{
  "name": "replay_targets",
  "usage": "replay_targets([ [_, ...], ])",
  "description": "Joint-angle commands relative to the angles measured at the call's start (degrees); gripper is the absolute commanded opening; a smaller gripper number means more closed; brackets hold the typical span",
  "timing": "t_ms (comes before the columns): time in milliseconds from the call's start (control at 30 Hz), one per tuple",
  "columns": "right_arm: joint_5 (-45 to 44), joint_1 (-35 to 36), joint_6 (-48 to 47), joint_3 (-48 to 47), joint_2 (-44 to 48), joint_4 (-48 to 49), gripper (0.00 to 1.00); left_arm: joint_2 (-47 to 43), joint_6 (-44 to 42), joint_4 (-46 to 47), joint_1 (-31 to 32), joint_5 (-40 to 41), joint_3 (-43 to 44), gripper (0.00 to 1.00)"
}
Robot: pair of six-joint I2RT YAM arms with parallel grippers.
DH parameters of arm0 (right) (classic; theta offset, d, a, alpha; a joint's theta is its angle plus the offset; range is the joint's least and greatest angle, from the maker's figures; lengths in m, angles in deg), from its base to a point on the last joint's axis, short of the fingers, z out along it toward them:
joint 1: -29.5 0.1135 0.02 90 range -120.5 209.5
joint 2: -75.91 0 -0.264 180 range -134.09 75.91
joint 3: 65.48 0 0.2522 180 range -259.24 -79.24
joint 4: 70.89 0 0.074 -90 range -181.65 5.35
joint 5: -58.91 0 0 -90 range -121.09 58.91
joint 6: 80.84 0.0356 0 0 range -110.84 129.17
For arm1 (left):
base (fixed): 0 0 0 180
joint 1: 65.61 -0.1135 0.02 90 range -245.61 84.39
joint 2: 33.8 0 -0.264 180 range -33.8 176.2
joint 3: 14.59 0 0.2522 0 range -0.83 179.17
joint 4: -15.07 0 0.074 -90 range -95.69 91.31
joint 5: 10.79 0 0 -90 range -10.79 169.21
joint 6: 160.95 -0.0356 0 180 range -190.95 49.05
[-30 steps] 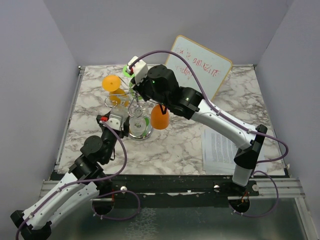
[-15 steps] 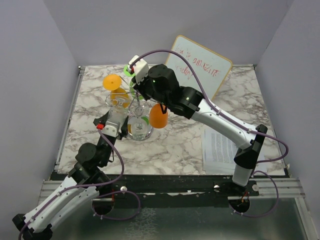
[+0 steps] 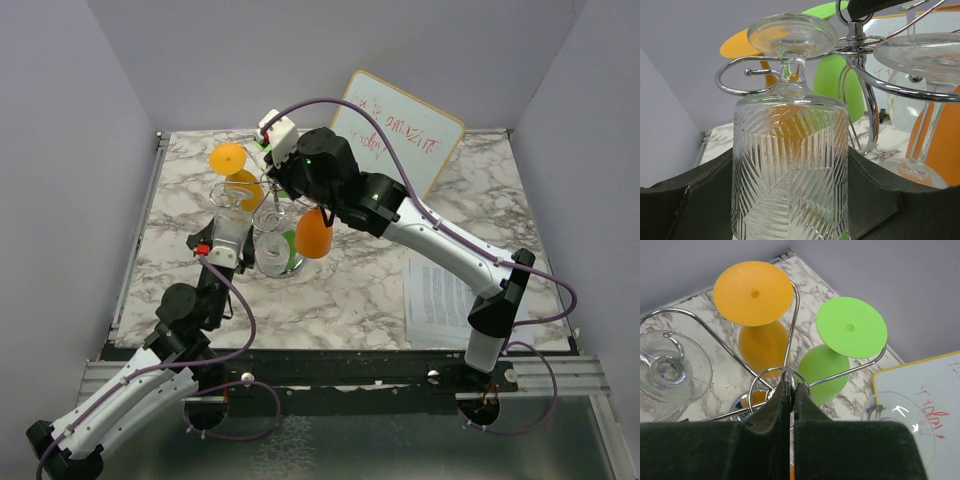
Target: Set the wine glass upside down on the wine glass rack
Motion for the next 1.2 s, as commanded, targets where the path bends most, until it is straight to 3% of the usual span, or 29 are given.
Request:
replay_targets([
  [0, -0.19, -0.17, -2.99, -2.81, 2.45, 4.52, 0.01, 0.08, 0.26, 8.62, -0.23, 0.87, -0.47, 0.00],
  [333, 1.26, -0.18, -2.44, -5.35, 0.78, 1.46, 0.01, 1.91, 1.70, 17.07, -0.24, 3.81, -3.30, 0.00],
  [700, 3.09, -0.18, -1.78, -6.80, -0.32, 0.43, 0.01, 8.05, 0.42, 37.98, -1.60, 7.51, -8.46, 0.00],
  [1000, 3.08, -0.17, -1.92, -6.49, -0.05, 0.81, 0.01, 12.24, 3.00, 40.57, -5.63, 6.59, -8.76, 0.00],
  [1167, 2.37, -0.17, -1.58, -7.25, -0.47, 0.41, 0.01, 9.81, 5.41, 40.38, -8.11, 6.51, -9.34, 0.00],
])
